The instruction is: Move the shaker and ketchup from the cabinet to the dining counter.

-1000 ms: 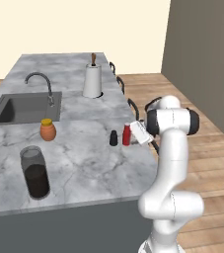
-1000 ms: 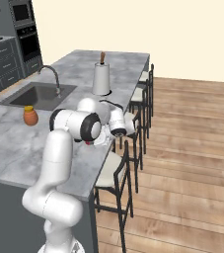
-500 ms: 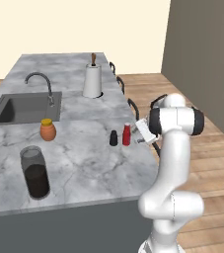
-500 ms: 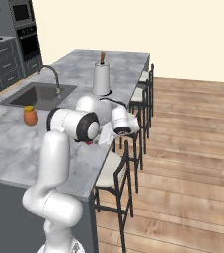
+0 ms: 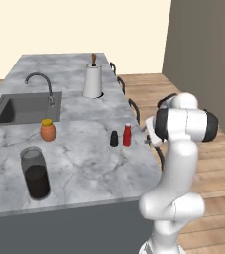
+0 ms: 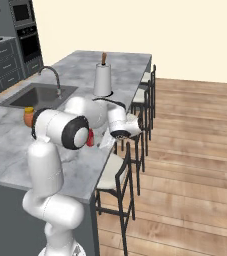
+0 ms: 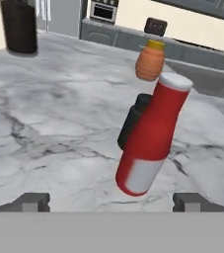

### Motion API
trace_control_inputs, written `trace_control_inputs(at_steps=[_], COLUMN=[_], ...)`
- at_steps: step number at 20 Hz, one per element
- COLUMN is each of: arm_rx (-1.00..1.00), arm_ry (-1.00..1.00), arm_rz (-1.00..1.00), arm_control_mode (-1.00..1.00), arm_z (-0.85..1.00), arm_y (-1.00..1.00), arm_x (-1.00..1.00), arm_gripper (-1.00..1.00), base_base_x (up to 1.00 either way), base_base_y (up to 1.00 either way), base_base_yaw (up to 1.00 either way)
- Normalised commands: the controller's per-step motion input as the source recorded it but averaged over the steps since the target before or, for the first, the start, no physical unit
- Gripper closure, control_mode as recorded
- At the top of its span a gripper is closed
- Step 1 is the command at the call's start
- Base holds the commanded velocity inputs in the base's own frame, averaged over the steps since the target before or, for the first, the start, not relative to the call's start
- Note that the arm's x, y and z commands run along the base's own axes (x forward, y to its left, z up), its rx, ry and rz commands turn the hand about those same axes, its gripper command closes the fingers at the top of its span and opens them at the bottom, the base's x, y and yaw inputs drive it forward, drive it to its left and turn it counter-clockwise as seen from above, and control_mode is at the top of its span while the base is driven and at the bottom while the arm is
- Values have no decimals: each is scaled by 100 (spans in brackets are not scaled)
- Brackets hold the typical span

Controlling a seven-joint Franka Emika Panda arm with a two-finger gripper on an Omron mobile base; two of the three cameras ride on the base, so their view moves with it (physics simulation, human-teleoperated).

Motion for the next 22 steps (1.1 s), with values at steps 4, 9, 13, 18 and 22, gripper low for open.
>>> trace_control_inputs(at_steps=[4,9,13,18,22], arm_rx=[-12,-12,-8,-9,-2], arm_ry=[-14,-4,0,1,3], arm_rz=[-26,-29,-23,-19,-19], arm_control_mode=[-100,-100,-100,-100,-100], arm_z=[31,39,41,40,41], arm_y=[-1,0,0,2,4], arm_x=[-48,-43,-49,-48,-51], arm_gripper=[-100,-100,-100,-100,-100], base_base_x=[0,0,0,0,0], base_base_y=[0,0,0,0,0], base_base_yaw=[0,0,0,0,0])
